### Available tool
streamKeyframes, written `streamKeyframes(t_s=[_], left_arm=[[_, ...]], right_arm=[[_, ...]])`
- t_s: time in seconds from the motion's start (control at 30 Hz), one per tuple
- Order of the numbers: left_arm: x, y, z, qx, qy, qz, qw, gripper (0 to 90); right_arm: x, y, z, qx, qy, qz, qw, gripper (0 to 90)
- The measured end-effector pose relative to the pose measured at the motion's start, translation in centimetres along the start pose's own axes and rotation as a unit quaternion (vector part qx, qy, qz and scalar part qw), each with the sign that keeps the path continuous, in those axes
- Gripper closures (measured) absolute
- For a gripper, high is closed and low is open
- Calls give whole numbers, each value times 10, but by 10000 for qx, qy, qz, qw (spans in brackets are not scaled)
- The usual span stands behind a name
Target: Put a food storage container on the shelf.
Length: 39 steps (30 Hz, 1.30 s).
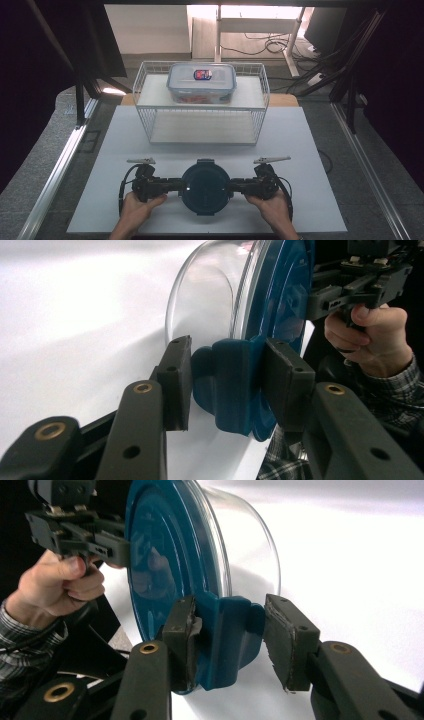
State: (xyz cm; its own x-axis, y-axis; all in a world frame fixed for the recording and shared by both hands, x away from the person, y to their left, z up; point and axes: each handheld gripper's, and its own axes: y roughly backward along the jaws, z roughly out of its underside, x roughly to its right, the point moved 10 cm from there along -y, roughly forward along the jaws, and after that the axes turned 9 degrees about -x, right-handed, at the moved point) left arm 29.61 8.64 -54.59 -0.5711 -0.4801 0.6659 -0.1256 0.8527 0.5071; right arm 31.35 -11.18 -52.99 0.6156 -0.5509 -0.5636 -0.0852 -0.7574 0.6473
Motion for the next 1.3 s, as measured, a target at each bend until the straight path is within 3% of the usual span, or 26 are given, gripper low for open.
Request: streamKeyframes(t_s=[0.3,0.7,1.3], left_arm=[[11,14,-22,71,-278,-124,9995,581],[28,39,-58,317,-643,-342,9968,580],[43,64,-110,609,-816,-409,9940,580]], right_arm=[[-8,13,-18,218,222,-25,9995,577],[-24,33,-52,526,575,2,9970,578],[-36,61,-104,764,877,72,9932,579]])
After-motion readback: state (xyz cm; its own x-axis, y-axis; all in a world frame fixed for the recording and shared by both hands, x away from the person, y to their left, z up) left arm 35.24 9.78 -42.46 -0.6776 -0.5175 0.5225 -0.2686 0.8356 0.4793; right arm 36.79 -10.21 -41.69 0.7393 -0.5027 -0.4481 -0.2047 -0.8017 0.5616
